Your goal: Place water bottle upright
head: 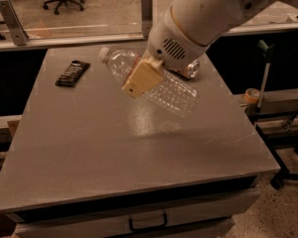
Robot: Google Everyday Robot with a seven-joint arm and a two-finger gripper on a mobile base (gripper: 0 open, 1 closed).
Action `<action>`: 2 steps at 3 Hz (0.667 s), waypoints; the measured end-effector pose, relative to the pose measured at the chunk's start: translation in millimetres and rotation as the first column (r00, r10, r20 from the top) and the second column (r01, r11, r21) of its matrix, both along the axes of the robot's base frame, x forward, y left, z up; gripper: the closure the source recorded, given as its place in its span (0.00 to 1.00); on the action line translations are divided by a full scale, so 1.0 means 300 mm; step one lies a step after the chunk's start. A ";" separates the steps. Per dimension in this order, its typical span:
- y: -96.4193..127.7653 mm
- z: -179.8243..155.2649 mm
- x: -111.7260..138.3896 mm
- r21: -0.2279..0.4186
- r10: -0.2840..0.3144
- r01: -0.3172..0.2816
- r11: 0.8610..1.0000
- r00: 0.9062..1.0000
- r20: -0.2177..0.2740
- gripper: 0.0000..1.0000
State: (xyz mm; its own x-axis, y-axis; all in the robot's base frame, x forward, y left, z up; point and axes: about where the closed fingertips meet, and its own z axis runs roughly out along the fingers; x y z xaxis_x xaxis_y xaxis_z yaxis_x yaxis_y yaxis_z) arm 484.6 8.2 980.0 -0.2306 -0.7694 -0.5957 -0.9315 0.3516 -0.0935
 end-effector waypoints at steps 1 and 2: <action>-0.051 0.038 0.081 0.189 0.019 -0.033 0.981 0.997 0.076 1.00; -0.089 0.049 0.141 0.369 0.059 -0.103 0.924 0.990 0.128 1.00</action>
Offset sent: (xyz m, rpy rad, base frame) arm 0.0583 -0.0499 0.0208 0.6013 -0.2460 0.2573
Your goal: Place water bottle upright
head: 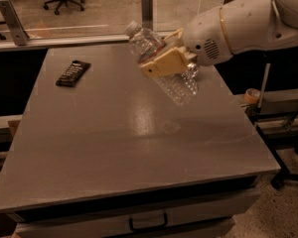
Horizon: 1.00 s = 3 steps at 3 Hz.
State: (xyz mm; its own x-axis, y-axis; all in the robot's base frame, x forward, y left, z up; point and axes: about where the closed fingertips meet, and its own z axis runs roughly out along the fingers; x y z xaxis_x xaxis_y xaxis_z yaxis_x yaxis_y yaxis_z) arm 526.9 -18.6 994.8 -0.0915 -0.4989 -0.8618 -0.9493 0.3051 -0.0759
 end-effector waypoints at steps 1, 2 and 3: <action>-0.013 -0.017 0.021 0.150 0.066 -0.074 0.986 0.996 0.059 1.00; -0.027 -0.049 0.013 0.262 0.102 -0.134 0.956 0.986 0.133 1.00; -0.056 -0.071 -0.003 0.338 0.096 -0.152 0.929 0.979 0.178 1.00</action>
Offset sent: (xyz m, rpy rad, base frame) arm -0.0004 -0.0224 -0.0293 0.4153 -0.1983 0.1665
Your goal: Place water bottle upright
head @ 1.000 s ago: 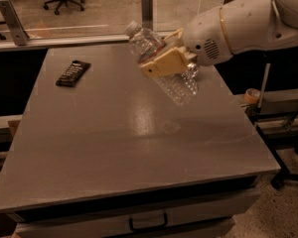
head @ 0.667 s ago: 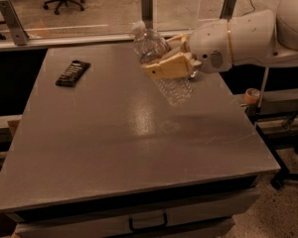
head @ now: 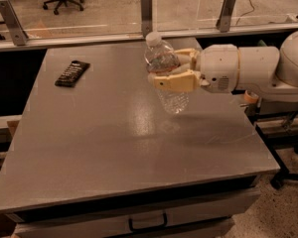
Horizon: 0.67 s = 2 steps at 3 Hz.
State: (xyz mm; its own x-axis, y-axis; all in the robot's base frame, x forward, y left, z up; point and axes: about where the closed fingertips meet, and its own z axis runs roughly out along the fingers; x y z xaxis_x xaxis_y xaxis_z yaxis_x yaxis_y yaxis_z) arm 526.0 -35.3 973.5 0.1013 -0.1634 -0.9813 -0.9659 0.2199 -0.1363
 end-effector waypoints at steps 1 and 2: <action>-0.059 -0.014 -0.015 0.102 -0.015 0.015 0.995 1.000 -0.005 1.00; -0.133 -0.023 -0.015 0.202 -0.042 0.049 0.978 0.998 -0.038 1.00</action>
Offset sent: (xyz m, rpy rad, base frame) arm -0.0024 -0.0761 -0.0121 0.3320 0.0733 -0.0963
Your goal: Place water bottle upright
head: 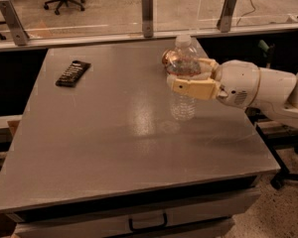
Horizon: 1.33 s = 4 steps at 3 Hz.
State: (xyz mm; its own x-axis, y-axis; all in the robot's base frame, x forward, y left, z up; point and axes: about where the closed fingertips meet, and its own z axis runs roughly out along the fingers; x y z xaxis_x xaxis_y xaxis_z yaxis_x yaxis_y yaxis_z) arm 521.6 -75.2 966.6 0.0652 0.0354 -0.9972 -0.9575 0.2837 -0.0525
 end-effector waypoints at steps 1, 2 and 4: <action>-0.061 -0.018 0.002 0.046 -0.011 0.012 0.999 1.000 -0.024 1.00; -0.105 -0.058 -0.002 0.048 -0.015 0.018 0.999 0.998 -0.061 1.00; -0.142 -0.117 -0.019 0.037 0.008 -0.006 0.999 0.999 -0.050 0.84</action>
Offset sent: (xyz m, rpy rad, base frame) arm -0.0009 -0.0541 -0.0348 0.0529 0.1095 -0.0333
